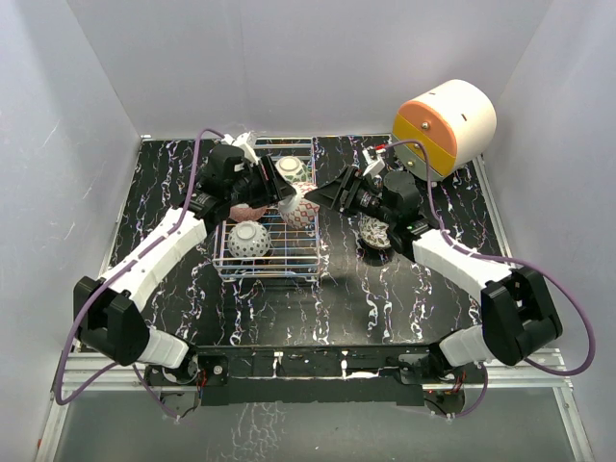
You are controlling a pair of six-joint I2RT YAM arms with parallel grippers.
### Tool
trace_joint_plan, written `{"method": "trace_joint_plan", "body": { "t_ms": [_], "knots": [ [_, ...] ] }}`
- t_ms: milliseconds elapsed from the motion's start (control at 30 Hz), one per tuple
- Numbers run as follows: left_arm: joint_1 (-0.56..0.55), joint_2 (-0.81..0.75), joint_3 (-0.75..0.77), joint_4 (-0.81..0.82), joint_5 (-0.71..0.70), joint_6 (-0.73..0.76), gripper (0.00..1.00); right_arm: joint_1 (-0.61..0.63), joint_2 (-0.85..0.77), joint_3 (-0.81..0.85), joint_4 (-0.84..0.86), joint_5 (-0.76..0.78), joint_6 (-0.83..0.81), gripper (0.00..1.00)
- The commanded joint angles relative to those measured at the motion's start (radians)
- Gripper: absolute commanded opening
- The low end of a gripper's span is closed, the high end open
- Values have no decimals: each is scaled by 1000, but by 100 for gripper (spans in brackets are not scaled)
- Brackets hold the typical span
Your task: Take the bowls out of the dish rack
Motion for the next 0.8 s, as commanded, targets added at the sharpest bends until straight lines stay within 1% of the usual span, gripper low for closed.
{"method": "trace_joint_plan", "body": {
  "t_ms": [0,267,433,567,700,767],
  "knots": [
    [5,-85,-21,95,46,-40,25,6,9,-8,180,-58,54,75],
    [5,-111,-59,158,52,-70,26,12,29,-28,295,-110,120,74],
    [5,-129,-90,211,53,-90,26,15,43,-40,372,-135,172,70],
    [5,-139,-113,247,55,-106,26,16,62,-52,458,-157,224,62],
    [5,-141,-122,264,62,-114,26,20,79,-63,528,-173,266,50],
    [5,-144,-123,264,59,-115,26,22,80,-67,536,-173,269,44]
  ]
}}
